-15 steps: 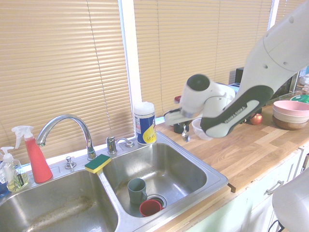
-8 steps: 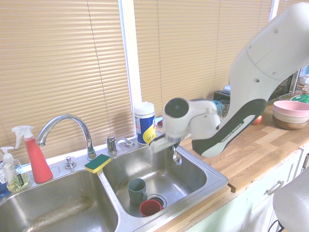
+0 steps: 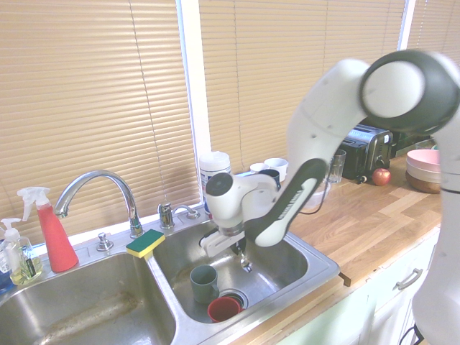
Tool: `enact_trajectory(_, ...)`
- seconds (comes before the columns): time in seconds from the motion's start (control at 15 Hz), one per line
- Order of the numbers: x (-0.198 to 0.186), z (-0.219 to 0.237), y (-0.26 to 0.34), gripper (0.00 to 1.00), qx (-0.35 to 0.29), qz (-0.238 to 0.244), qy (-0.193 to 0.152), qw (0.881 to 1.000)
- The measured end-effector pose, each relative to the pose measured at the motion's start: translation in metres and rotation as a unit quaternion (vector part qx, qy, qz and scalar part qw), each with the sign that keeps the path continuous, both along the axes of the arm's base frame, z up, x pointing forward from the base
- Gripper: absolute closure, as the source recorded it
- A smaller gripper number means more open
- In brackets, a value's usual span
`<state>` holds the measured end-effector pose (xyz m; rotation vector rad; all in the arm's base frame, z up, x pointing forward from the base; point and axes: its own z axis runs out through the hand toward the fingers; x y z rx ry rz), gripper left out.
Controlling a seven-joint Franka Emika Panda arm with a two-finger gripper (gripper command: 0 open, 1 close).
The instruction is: Put the spoon into the sink
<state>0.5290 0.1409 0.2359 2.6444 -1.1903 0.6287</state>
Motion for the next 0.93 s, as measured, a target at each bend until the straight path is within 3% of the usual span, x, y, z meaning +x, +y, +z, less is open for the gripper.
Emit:
enact_trajectory(0.33, 0.024, -0.041, 0.03, 1.0, -0.009, 0.001, 0.031, 0.999)
enact_trajectory(0.93, 0.058, -0.088, 0.006, 1.0, 0.004, -0.01, 0.122, 0.992)
